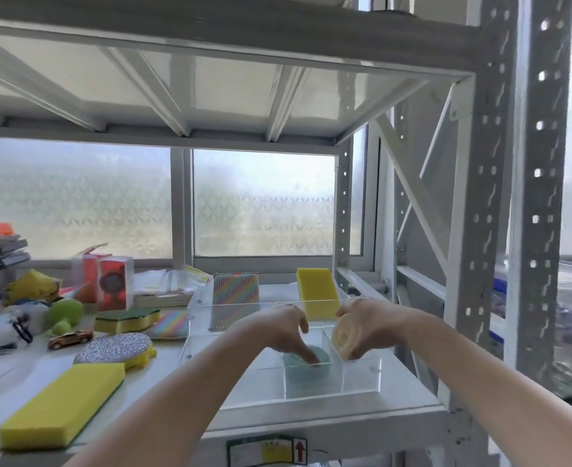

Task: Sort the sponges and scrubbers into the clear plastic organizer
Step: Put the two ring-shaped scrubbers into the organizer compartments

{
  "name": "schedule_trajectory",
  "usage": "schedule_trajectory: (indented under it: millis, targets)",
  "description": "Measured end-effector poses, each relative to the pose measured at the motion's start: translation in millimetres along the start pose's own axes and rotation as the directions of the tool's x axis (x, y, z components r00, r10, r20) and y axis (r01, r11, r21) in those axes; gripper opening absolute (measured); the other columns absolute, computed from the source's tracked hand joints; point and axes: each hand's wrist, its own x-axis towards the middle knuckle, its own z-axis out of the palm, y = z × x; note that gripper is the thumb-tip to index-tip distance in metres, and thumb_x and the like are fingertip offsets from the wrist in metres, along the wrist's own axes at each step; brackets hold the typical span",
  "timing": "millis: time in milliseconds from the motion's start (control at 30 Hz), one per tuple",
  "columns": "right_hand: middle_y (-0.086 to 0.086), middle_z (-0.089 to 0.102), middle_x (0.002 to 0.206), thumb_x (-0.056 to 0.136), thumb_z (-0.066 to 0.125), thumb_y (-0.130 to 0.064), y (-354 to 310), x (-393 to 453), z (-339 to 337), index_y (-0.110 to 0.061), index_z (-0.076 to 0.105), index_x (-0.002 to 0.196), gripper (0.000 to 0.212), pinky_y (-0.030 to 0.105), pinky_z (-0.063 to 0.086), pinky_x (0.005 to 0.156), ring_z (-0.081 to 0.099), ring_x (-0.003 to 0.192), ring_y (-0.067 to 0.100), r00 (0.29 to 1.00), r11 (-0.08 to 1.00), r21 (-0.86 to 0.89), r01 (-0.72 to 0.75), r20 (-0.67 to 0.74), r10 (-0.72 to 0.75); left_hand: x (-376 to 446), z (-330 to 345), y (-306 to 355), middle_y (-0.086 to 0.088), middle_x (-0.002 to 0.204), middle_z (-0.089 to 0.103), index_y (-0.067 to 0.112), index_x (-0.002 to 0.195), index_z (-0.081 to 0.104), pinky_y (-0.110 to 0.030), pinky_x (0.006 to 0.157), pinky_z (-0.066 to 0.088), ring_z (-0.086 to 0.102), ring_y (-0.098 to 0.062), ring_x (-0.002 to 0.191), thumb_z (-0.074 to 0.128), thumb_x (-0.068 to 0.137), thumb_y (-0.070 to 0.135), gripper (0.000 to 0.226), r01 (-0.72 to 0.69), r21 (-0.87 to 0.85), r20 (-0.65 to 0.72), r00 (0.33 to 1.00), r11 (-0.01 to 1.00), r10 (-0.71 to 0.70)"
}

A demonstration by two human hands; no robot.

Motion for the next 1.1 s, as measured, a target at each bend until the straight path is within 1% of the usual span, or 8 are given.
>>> schedule_trajectory:
  millis: [100, 333, 467, 533, 667, 800, 933, 1100]
  targets:
    - [0.000, 0.050, 0.140, 0.068, 0.081, -0.031, 0.3, 1.2, -1.4, -0.021, 0.043, 0.140, 0.083, 0.034, 0.043, 0.107, 0.050, 0.125, 0.019, 1.000, 1.000, -0.029, -0.001, -0.006, 0.000, -1.7, 1.5, -2.2, -0.003, 0.135, 0.053, 0.016, 0.129, 0.059, -0.032, 0.100, 0.042, 0.052, -0.022, 0.121, 0.071, 0.076, 0.050, 0.064, -0.010, -0.013, 0.011, 1.000, 1.000, 0.010]
    - [-0.003, 0.053, 0.139, 0.074, 0.074, -0.033, 1.3, -0.6, 3.0, -0.022, 0.047, 0.140, 0.072, 0.030, 0.043, 0.105, 0.053, 0.122, 0.018, 1.000, 0.996, -0.087, -0.018, 0.008, 0.019, -1.1, 5.3, -2.4, -0.005, 0.124, 0.066, 0.012, 0.116, 0.070, -0.032, 0.093, 0.048, 0.061, -0.022, 0.112, 0.070, 0.082, 0.036, 0.042, -0.011, -0.024, 0.034, 0.999, 1.000, 0.012]
    - [-0.001, 0.051, 0.140, 0.077, 0.073, -0.034, 1.6, 0.8, 4.0, -0.022, 0.045, 0.141, 0.071, 0.029, 0.042, 0.104, 0.052, 0.122, 0.019, 1.000, 0.994, -0.108, -0.022, 0.001, 0.022, -3.4, 4.7, -1.6, -0.006, 0.123, 0.067, 0.012, 0.117, 0.070, -0.032, 0.093, 0.049, 0.061, -0.023, 0.111, 0.069, 0.083, 0.031, 0.039, -0.018, -0.041, 0.026, 0.999, 0.999, 0.020]
    - [0.001, 0.049, 0.144, 0.079, 0.072, -0.034, -2.0, 1.9, 0.3, -0.018, 0.044, 0.142, 0.070, 0.032, 0.040, 0.109, 0.049, 0.128, 0.019, 1.000, 0.995, -0.098, -0.004, -0.021, 0.002, -9.1, -1.9, -5.0, -0.006, 0.122, 0.068, 0.011, 0.117, 0.070, -0.030, 0.092, 0.048, 0.062, -0.022, 0.111, 0.068, 0.084, 0.030, 0.038, -0.025, -0.075, -0.004, 1.000, 0.997, 0.025]
    - [0.001, 0.054, 0.140, 0.083, 0.069, -0.036, -31.5, 8.6, -16.5, -0.015, 0.051, 0.136, 0.060, 0.033, 0.040, 0.109, 0.051, 0.127, 0.017, 0.979, 0.987, -0.112, 0.114, -0.159, -0.131, -29.6, -31.3, -30.7, -0.005, 0.115, 0.072, 0.011, 0.110, 0.073, -0.025, 0.088, 0.048, 0.065, -0.019, 0.105, 0.067, 0.084, 0.025, 0.030, -0.028, -0.112, -0.150, 0.989, 0.993, 0.011]
    - [0.005, 0.061, 0.131, 0.084, 0.068, -0.033, -95.3, 16.7, -24.9, -0.011, 0.057, 0.130, 0.052, 0.029, 0.044, 0.100, 0.057, 0.118, 0.018, 0.908, 0.951, -0.092, 0.296, -0.281, -0.310, -61.7, -72.1, -83.0, -0.007, 0.109, 0.074, 0.009, 0.106, 0.074, -0.019, 0.078, 0.046, 0.064, -0.014, 0.089, 0.067, 0.084, 0.020, 0.025, 0.024, -0.168, -0.299, 0.952, 0.985, -0.074]
    - [0.007, 0.061, 0.130, 0.083, 0.068, -0.030, -169.8, 31.1, -14.5, -0.012, 0.059, 0.128, 0.049, 0.030, 0.042, 0.101, 0.055, 0.120, 0.021, 0.831, 0.888, -0.115, 0.445, -0.315, -0.458, -103.1, -98.5, -155.7, -0.007, 0.120, 0.066, 0.013, 0.121, 0.065, -0.024, 0.087, 0.046, 0.062, -0.020, 0.105, 0.066, 0.084, 0.026, 0.039, 0.197, -0.172, -0.352, 0.903, 0.965, -0.247]
    - [0.004, 0.051, 0.143, 0.086, 0.064, -0.031, -247.2, 49.0, 19.6, -0.015, 0.051, 0.136, 0.054, 0.027, 0.033, 0.108, 0.046, 0.133, 0.020, 0.800, 0.823, -0.148, 0.548, -0.197, -0.567, -138.6, -93.7, -223.1, -0.008, 0.143, 0.050, 0.017, 0.143, 0.040, -0.024, 0.095, 0.040, 0.052, -0.018, 0.120, 0.061, 0.088, 0.027, 0.060, 0.351, -0.172, -0.278, 0.879, 0.920, -0.387]
